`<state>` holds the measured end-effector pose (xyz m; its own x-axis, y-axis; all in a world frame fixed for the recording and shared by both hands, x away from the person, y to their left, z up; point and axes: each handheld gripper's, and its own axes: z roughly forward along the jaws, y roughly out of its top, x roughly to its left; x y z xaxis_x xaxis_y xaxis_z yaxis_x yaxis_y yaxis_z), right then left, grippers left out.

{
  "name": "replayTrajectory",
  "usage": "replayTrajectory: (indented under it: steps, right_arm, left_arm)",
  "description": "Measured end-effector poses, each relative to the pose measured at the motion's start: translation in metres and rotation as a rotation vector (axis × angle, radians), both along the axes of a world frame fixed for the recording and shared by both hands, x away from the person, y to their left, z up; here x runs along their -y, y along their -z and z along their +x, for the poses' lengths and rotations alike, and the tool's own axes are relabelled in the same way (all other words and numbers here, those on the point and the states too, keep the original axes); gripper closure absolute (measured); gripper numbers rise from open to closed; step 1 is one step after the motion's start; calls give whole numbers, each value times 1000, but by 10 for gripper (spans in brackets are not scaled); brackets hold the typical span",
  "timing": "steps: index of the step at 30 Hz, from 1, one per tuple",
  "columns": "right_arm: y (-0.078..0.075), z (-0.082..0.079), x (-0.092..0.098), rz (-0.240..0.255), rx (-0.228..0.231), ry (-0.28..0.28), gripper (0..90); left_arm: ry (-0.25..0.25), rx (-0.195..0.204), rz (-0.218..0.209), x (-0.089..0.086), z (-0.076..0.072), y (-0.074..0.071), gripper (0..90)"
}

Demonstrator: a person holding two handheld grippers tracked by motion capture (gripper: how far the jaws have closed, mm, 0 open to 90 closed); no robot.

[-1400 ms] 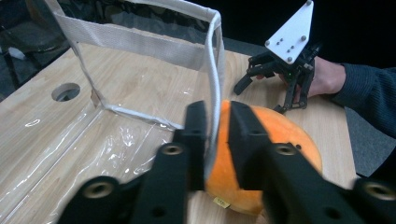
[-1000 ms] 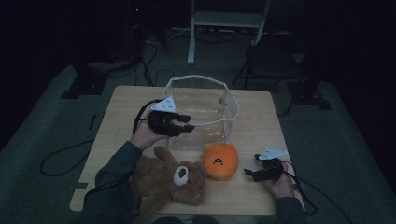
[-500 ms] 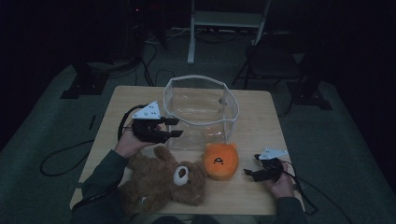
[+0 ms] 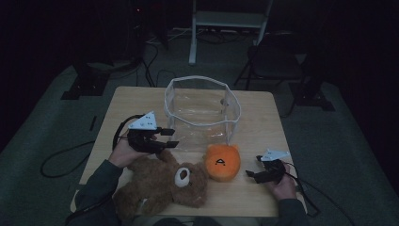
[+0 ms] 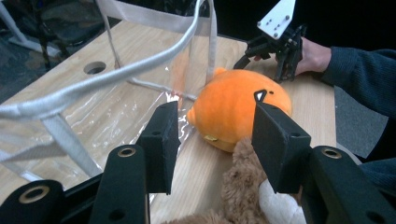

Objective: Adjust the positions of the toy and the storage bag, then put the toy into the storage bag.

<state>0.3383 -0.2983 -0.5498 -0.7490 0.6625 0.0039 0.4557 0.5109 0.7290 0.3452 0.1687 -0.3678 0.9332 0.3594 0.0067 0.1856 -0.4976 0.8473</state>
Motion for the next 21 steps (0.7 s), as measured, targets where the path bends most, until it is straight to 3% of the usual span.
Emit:
replayTrajectory:
  steps: [7, 21]
  right_arm:
    - [0, 0, 0, -2, 0, -1, 147]
    - [0, 0, 0, 1, 1, 0, 146]
  left_arm:
    - [-9, -9, 6, -6, -2, 9, 513]
    - [-19, -23, 11, -16, -10, 27, 415]
